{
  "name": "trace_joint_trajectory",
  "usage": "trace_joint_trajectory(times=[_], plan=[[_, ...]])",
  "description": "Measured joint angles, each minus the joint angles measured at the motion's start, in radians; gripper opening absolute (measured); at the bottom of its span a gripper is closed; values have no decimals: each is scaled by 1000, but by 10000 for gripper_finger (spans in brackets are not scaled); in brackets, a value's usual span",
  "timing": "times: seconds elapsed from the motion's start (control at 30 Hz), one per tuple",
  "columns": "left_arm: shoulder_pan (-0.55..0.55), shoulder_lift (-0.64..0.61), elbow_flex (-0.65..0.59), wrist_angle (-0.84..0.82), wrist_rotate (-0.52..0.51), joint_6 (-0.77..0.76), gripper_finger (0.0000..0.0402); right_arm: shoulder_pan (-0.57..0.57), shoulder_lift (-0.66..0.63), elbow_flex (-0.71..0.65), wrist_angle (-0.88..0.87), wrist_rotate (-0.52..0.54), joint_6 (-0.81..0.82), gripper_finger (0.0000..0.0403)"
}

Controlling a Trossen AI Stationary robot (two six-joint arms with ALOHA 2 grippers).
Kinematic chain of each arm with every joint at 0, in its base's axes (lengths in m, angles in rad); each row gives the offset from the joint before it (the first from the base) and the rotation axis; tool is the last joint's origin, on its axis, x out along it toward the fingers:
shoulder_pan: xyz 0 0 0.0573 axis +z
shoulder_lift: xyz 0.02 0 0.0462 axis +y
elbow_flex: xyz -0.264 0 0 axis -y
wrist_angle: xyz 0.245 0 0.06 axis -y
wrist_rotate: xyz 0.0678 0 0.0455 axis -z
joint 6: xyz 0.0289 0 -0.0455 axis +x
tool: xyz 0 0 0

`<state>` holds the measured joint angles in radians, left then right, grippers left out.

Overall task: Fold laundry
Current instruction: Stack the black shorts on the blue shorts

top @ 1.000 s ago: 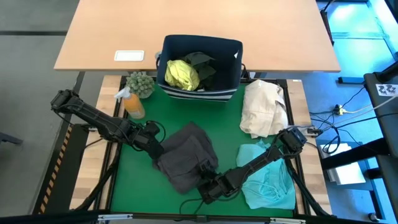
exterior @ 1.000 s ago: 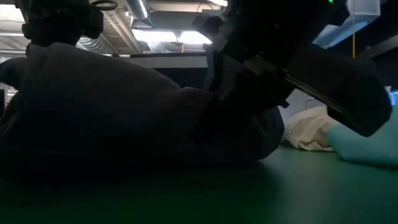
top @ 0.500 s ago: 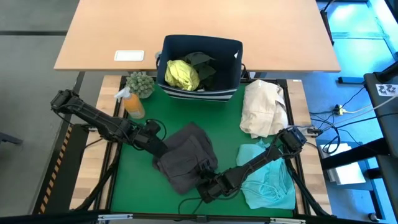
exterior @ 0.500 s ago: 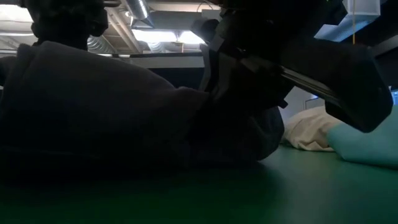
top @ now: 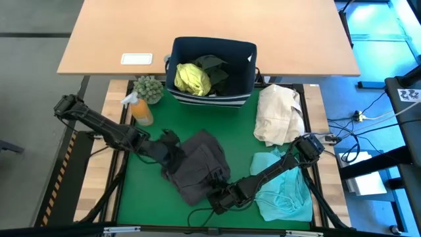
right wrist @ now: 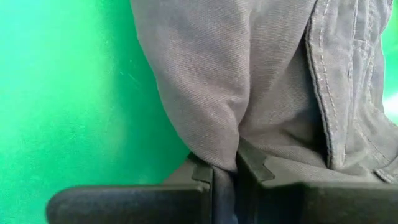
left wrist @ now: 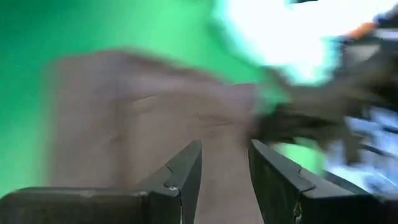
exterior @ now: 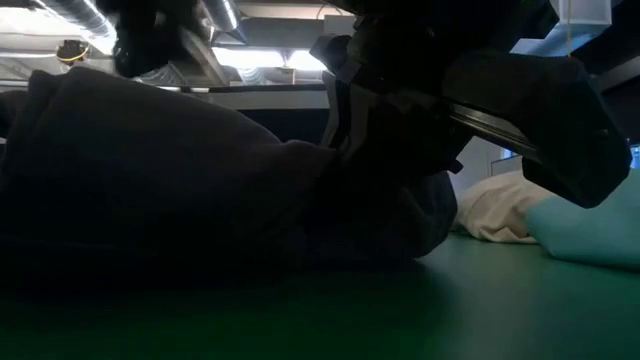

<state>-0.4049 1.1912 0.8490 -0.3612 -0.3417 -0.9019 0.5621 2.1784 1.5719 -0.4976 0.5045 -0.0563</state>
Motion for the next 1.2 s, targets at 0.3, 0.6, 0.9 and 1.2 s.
trace_joint_trajectory(times=[0.3,0.6,0.9,1.2], plan=[[-91,0,0,350,177,263,126,1,0,0,-1,38,0,27],[-139,24,0,354,72,352,126,1,0,0,-1,38,7,27],[-246,131,13,328,52,481,126,1,0,0,-1,41,9,27],[-420,257,339,-141,-242,488,126,0,0,0,-2,41,32,27]])
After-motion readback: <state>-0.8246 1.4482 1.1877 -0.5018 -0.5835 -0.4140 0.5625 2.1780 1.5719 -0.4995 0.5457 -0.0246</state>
